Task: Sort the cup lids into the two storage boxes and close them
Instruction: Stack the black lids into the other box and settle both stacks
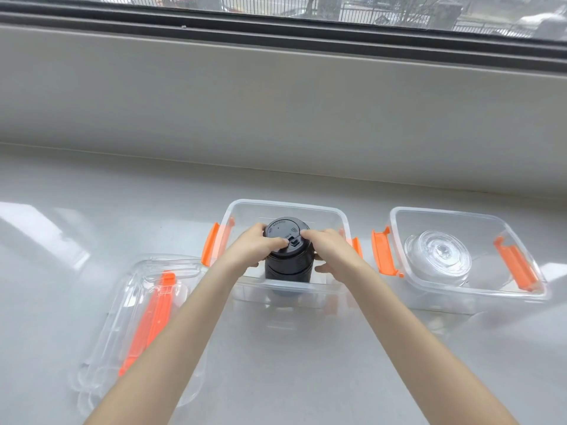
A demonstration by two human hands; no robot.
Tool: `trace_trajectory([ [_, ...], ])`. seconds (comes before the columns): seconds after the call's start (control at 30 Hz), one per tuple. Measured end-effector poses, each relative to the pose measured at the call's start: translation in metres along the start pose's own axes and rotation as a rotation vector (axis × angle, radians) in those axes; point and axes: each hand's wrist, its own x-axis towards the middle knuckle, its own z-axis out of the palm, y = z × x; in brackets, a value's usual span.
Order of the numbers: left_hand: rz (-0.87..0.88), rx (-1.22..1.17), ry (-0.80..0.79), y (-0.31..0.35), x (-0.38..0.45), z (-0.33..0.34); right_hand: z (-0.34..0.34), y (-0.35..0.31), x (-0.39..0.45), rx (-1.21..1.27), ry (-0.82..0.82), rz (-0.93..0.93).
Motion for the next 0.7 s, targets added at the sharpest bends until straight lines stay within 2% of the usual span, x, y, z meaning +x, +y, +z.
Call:
trace_trajectory([
  [0.23, 0.068, 0.065, 0.033, 0.0007, 0.0017, 0.0098, 0.0038, -0.0002, -0.0013, 0.096, 0.034, 0.082],
  [0.4, -0.032, 0.085, 0.005, -0.0013, 0.0027, 0.01, 0.0071, -0.0008, -0.0047, 0.194, 0.017, 0.119],
  [0.57, -0.08, 0.04, -0.034, -0.0042, 0.0077, 0.0054, 0.0063, -0.0018, -0.0057, 0.174, 0.008, 0.1],
  [0.7, -0.11, 0.022, -0.03, -0.003, 0.0084, 0.002, 0.0057, -0.0067, -0.0073, 0.041, 0.004, 0.08],
])
